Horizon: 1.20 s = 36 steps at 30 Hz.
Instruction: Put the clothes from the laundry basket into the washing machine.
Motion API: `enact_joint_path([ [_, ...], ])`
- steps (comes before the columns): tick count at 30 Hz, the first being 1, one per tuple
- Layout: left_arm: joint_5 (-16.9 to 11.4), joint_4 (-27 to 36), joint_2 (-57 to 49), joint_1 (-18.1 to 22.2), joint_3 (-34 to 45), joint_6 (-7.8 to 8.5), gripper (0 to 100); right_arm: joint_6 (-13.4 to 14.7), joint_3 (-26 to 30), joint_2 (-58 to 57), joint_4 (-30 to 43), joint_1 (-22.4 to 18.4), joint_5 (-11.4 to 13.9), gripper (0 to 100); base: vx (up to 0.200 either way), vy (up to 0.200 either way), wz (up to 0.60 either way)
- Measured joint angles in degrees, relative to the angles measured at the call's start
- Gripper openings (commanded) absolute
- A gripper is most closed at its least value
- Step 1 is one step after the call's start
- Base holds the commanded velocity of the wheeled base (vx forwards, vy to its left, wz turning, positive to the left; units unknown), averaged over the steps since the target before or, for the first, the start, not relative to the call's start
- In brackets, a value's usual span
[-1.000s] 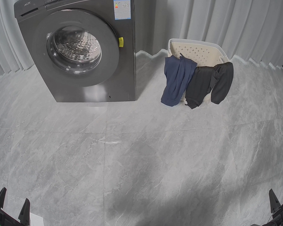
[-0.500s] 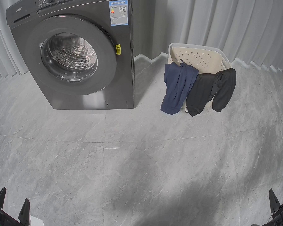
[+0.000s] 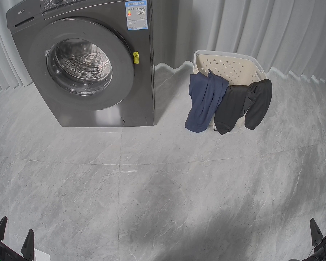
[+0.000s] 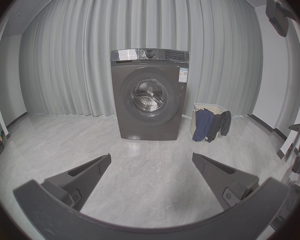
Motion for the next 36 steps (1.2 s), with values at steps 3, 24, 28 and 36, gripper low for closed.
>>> enact_joint_path([
  [3,0.00,0.00,0.00,0.00,0.00,0.02,100,0.02,0.00,0.00,0.00,0.00,0.05,100,0.200,0.000,0.00],
  [24,-0.05,0.00,0.00,0.00,0.00,0.00,100,-0.02,0.00,0.00,-0.01,0.00,0.10,100,0.105,0.000,-0.17],
  [28,-0.07,0.00,0.00,0.00,0.00,0.00,100,-0.04,0.00,0.00,-0.01,0.00,0.10,100,0.200,0.000,0.00],
  [36,-0.07,0.00,0.00,0.00,0.00,0.00,100,-0.04,0.00,0.00,-0.01,-0.02,0.07,100,0.100,0.000,0.00],
])
